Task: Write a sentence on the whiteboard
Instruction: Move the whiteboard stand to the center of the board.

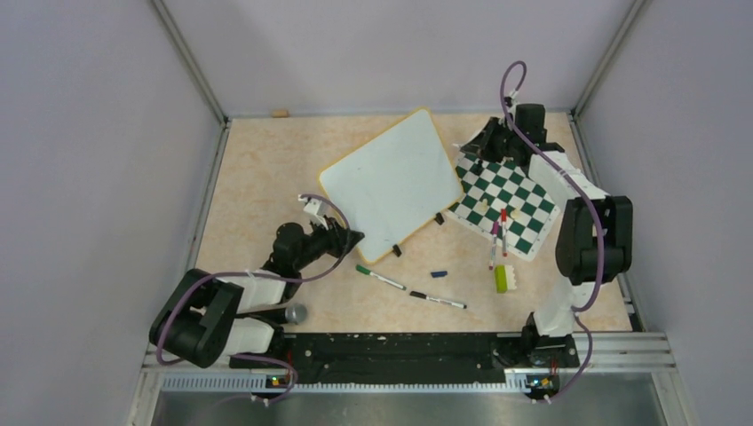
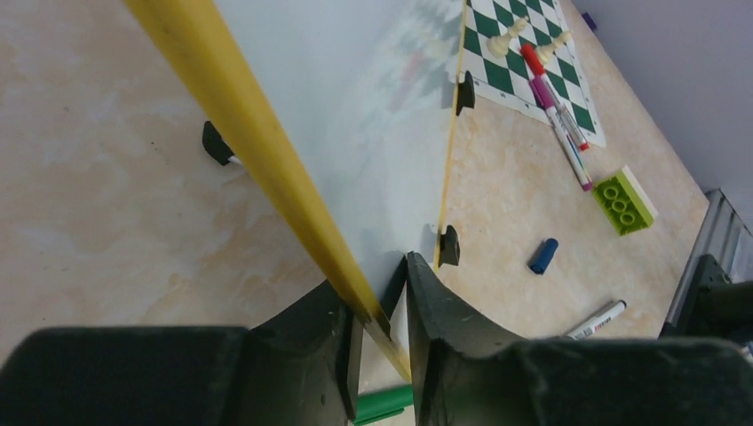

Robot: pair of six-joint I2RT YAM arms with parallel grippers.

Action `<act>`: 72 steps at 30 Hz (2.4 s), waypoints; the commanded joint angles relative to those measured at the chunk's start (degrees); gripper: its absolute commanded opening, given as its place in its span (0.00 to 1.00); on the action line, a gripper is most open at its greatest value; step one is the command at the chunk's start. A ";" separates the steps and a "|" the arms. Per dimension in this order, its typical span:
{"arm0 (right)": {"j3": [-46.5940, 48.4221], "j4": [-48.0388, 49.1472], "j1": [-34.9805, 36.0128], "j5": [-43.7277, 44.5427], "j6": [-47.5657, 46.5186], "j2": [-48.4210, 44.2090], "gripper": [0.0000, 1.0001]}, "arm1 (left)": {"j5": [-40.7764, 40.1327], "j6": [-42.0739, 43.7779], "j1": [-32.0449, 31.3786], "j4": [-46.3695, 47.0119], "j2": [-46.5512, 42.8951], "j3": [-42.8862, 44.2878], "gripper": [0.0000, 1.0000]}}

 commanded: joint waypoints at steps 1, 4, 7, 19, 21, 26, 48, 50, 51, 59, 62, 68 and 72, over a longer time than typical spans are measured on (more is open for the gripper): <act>2.63 2.26 -0.49 -2.16 -1.18 1.44 0.00 | 4.61 2.29 0.09 5.04 1.61 2.04 0.19; 1.42 2.38 -0.49 -0.69 -1.13 1.46 0.00 | 5.55 3.42 0.23 2.83 3.50 3.84 0.00; -0.24 2.70 -0.47 0.00 -1.13 -0.09 0.00 | 7.22 4.49 0.21 1.84 4.51 4.98 0.00; -16.78 6.54 -0.45 13.19 1.09 -20.08 0.00 | 27.16 -2.97 5.03 10.01 15.97 12.68 0.00; -19.28 6.83 -0.49 14.01 1.93 -23.81 0.00 | 32.05 -6.41 5.85 13.37 20.02 15.31 0.00; -24.36 6.81 -0.49 13.54 2.45 -32.11 0.00 | 36.30 -12.75 6.72 19.71 26.11 18.58 0.00; -29.34 -0.04 -0.49 11.13 -0.45 -45.74 0.00 | 29.29 -10.82 9.44 20.57 13.45 8.63 0.00; -29.29 -0.04 -0.46 10.78 -0.11 -45.91 0.00 | 30.39 -13.90 10.26 26.95 13.83 7.33 0.00; -29.22 -0.05 -0.42 10.63 -0.08 -45.90 0.00 | 30.88 -14.80 10.42 28.96 13.95 6.90 0.00; -28.56 -1.18 -0.43 9.94 -0.55 -45.84 0.00 | 30.86 -11.96 11.40 19.26 4.39 7.46 0.00; -28.58 -1.48 -0.47 9.42 -0.75 -45.94 0.00 | 26.51 -4.97 11.41 3.69 -4.21 6.79 0.00; -29.50 -0.70 -0.45 7.94 -0.35 -45.70 0.00 | 14.89 1.40 11.32 -10.39 -11.75 2.88 0.00; -29.26 -0.47 -0.47 7.02 -0.26 -45.77 0.00 | 15.86 2.12 11.36 -11.66 -7.75 3.83 0.00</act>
